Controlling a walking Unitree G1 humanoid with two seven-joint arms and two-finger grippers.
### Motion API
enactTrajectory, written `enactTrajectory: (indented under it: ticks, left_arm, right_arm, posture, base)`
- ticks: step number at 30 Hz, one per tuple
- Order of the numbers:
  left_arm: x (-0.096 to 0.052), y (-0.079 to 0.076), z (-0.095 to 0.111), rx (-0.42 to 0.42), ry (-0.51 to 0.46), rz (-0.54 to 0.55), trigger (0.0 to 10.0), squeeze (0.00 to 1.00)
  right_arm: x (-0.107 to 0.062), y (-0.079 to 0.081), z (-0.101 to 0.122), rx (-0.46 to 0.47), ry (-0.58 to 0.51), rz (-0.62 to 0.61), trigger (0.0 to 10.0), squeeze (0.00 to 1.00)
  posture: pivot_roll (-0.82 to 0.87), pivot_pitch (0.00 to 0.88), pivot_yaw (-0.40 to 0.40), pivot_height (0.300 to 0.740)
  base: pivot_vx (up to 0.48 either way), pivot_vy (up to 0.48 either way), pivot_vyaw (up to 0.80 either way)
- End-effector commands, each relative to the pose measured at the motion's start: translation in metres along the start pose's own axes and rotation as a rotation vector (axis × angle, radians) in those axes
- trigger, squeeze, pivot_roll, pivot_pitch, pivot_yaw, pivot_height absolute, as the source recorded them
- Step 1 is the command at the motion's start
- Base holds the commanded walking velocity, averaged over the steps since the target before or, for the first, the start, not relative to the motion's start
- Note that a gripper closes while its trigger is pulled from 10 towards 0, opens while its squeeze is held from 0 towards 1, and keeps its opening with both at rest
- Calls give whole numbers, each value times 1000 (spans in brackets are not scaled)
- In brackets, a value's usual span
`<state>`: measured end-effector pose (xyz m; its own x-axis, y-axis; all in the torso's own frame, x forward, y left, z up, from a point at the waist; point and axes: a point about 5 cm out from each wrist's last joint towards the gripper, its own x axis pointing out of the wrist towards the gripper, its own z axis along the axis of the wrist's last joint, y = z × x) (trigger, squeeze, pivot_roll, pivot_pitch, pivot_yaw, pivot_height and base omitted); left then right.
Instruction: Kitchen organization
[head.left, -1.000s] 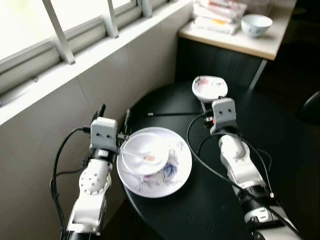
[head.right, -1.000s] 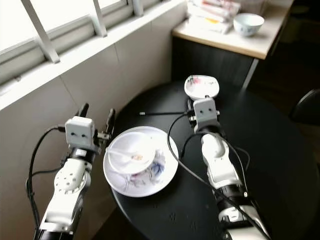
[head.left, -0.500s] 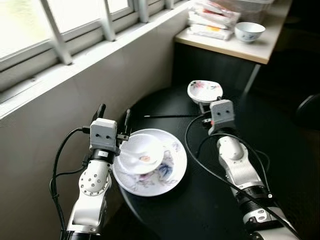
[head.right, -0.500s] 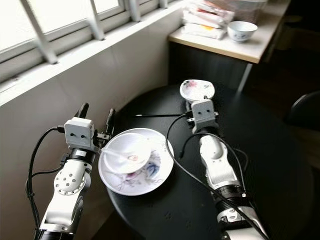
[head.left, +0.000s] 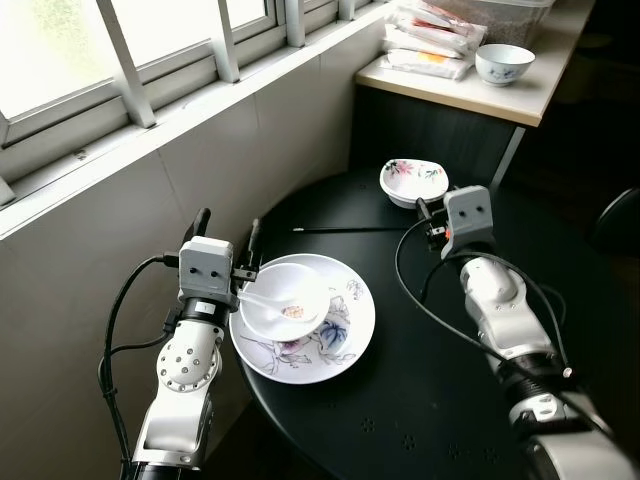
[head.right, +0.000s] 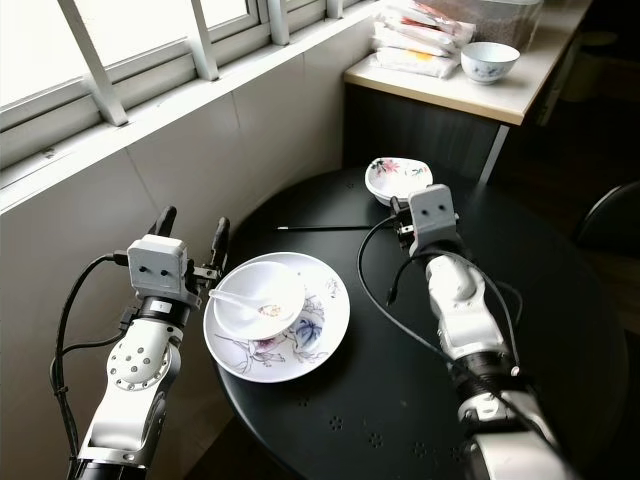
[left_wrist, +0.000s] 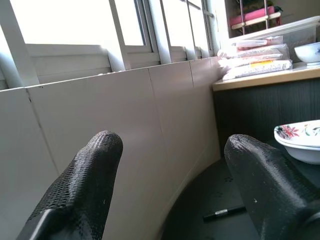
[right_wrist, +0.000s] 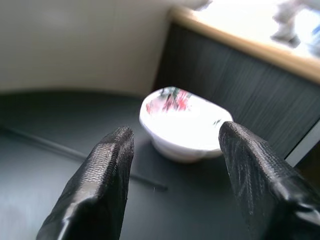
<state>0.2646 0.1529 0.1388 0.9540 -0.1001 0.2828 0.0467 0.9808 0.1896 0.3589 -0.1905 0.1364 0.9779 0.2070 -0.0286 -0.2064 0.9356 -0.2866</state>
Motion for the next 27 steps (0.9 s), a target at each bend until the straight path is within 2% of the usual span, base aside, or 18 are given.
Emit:
enactTrajectory:
  ticks: [1, 8, 11, 16, 21, 23, 27]
  left_arm:
    - [0, 1, 1, 5, 1, -5, 10000, 0]
    - [-3, 2, 1, 11, 11, -5, 10000, 0]
    - [-5, 4, 1, 16, 17, -5, 10000, 0]
    - [-6, 5, 0, 22, 25, -2, 10000, 0]
    - [-7, 6, 0, 27, 35, 4, 10000, 0]
    - [-8, 7, 0, 34, 41, 6, 10000, 0]
    - [-7, 8, -1, 38, 45, 3, 10000, 0]
  right_arm:
    - [2, -1, -2, 19, 21, 36, 10000, 0]
    - [5, -4, -6, -4, 73, 190, 10000, 0]
    - [7, -6, -10, 29, 120, 244, 10000, 0]
    - [12, -10, -9, 51, 140, 199, 10000, 0]
    - [18, -9, -2, 85, 101, 124, 10000, 0]
    - [22, -8, 6, 84, 51, 64, 10000, 0]
    - [24, -6, 8, 95, 30, 44, 10000, 0]
  posture:
    - [-36, 0, 17, 740]
    - [-20, 2, 18, 740]
    - [-12, 11, 20, 740]
    - [-7, 16, 15, 740]
    - [-2, 22, 13, 740]
    - [1, 24, 21, 740]
    - [-1, 24, 25, 740]
  base:
    - [0, 0, 0]
    - [0, 0, 0]
    - [0, 0, 0]
    - [0, 0, 0]
    - [0, 0, 0]
    - [0, 0, 0]
    - [0, 0, 0]
